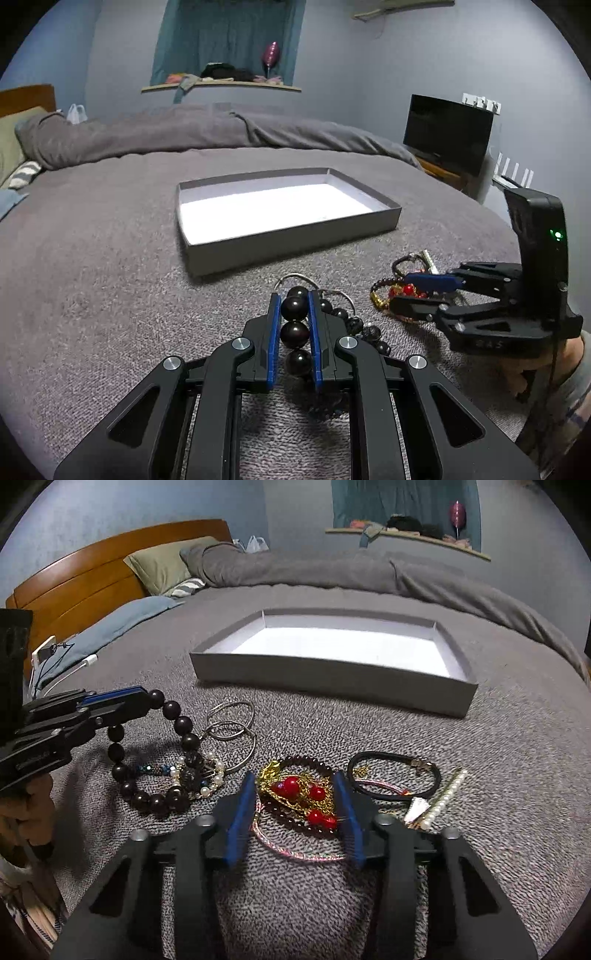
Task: Organize jewelry
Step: 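Carry both items into the grey tray and open both tools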
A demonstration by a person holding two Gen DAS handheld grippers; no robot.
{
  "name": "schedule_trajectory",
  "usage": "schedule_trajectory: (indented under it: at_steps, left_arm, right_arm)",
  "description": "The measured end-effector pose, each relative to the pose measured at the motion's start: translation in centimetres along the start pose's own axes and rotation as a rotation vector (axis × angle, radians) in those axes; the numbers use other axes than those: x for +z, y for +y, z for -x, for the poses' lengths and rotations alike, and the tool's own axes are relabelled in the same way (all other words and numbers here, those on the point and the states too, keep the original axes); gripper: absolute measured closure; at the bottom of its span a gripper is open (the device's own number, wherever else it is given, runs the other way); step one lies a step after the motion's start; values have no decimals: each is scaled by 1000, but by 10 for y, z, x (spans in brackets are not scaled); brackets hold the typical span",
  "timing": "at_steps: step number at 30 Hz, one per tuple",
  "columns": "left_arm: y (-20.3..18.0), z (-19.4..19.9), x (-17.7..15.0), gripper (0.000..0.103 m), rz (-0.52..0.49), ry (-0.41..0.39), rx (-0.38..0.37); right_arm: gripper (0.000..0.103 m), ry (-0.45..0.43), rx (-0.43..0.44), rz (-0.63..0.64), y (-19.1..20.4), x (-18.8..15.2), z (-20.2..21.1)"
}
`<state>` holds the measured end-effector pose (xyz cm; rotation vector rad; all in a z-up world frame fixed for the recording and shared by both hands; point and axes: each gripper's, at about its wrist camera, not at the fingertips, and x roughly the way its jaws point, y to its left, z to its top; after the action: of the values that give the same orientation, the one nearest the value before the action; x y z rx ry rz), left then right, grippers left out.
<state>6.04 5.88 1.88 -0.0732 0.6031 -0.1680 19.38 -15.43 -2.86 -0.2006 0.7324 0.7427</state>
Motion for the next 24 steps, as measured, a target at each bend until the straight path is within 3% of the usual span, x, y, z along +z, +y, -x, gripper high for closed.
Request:
schedule_trajectory:
  at_steps: [2, 3, 15, 24]
  left_arm:
    - [0, 1, 1, 88, 1, -6, 1]
    - [1, 2, 1, 88, 2, -9, 2]
    - [7, 15, 10, 88, 31, -75, -3]
    - [7, 27, 34, 88, 22, -155, -4]
  right_arm:
    - [69, -9, 6, -3, -1, 0, 1]
    - [76, -23, 14, -3, -1, 1, 4]
    - [76, -157, 186, -173, -32, 16, 41]
    - [76, -221, 189, -184, -43, 41, 56]
